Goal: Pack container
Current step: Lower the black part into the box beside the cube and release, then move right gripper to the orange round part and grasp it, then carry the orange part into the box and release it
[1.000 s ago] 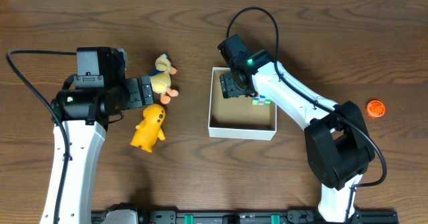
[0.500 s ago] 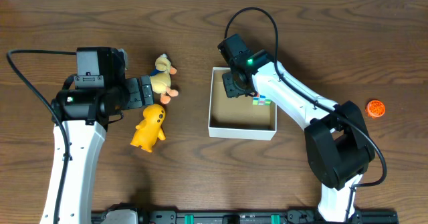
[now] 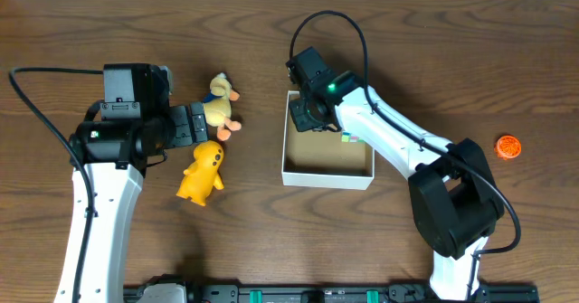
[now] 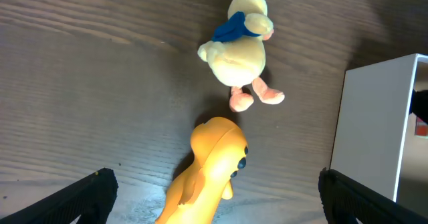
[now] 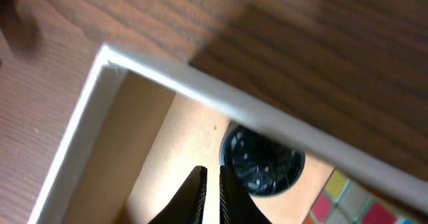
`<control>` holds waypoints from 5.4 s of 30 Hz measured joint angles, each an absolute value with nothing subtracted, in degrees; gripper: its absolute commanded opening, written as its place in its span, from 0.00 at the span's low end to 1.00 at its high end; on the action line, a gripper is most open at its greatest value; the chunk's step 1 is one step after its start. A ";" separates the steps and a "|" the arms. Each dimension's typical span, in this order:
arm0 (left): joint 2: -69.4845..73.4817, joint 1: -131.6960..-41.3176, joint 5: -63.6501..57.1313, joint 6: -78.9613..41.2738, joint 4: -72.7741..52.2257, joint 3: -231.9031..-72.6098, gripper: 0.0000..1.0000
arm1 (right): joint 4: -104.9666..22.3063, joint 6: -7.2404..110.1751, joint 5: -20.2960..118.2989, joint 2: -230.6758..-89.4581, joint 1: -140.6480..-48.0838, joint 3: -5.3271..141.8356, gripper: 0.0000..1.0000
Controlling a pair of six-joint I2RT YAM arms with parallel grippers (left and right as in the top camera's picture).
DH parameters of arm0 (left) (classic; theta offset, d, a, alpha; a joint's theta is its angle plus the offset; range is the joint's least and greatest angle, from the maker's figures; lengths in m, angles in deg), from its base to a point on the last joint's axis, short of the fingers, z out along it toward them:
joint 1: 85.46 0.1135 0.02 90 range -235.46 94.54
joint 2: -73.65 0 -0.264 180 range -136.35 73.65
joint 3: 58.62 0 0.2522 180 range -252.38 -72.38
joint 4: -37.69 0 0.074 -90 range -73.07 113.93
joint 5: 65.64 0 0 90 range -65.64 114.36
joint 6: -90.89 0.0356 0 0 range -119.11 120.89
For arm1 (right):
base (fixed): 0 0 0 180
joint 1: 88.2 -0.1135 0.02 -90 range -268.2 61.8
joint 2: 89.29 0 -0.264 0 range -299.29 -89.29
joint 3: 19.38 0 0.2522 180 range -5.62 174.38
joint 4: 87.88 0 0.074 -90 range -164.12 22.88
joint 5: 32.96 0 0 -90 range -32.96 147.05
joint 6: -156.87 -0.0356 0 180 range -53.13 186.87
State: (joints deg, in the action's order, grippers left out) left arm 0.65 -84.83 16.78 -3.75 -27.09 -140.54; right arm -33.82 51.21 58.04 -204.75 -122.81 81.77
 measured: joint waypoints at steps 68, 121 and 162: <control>0.65 -84.83 16.78 -3.69 -27.09 -140.54 0.98 | -6.81 47.42 64.20 -194.50 -61.66 86.56 0.99; 0.65 -84.83 16.81 -3.58 -27.09 -140.54 0.98 | -28.53 53.08 58.19 -205.50 -59.93 71.06 0.57; 0.65 -84.83 16.81 -3.55 -27.07 -140.54 0.98 | -19.81 54.18 50.63 -174.85 -111.93 70.80 0.01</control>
State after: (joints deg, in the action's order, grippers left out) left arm 0.65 -84.83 16.81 -3.55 -27.07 -140.54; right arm -19.81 54.18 50.63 -174.85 -111.93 70.80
